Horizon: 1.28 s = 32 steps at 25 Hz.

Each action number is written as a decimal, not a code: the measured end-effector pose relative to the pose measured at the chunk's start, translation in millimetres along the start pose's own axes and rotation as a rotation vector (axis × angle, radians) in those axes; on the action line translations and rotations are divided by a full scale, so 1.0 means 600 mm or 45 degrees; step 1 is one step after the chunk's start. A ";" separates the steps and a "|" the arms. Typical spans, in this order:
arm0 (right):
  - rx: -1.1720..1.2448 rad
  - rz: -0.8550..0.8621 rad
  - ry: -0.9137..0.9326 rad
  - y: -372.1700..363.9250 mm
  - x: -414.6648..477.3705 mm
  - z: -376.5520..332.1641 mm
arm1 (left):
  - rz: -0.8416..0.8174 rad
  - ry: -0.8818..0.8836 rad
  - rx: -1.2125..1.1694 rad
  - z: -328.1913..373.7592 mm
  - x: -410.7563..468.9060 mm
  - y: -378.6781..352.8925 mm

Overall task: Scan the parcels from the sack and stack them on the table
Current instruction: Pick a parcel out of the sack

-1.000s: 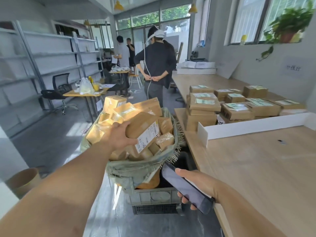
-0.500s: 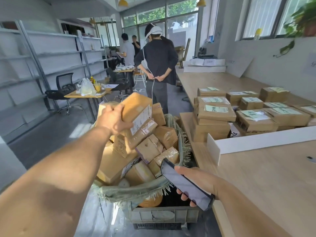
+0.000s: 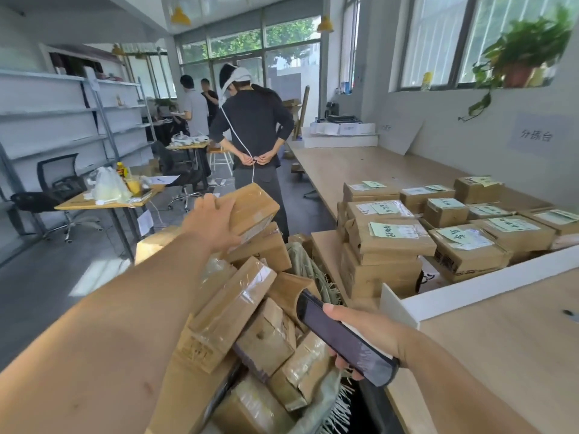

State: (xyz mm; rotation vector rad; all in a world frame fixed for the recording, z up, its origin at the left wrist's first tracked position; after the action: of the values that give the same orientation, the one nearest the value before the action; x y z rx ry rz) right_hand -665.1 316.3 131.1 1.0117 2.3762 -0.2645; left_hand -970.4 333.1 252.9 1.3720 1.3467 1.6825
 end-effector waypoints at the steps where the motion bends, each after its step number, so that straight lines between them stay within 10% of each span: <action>1: 0.020 0.031 -0.004 0.002 0.008 -0.007 | 0.010 -0.051 0.077 -0.001 0.019 -0.011; 6: -0.027 0.089 0.011 0.009 0.059 -0.034 | -0.053 -0.184 0.369 -0.006 0.077 -0.082; 32: 0.090 0.200 0.119 0.068 -0.008 0.036 | -0.093 -0.513 -0.266 0.176 0.048 -0.093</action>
State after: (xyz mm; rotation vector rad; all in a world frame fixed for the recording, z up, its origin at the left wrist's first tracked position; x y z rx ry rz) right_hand -624.4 334.0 117.3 1.2616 2.3683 -0.2491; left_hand -888.6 412.7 206.9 1.4244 0.9529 1.3625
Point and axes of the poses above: each hand's wrist, its own x-axis towards the middle knuckle, its own y-axis out of the back of the hand, z = x × y, the point moved 3 cm from there along x, towards the middle knuckle, and after that the axes turned 5 degrees about z, right-handed, at the moved point
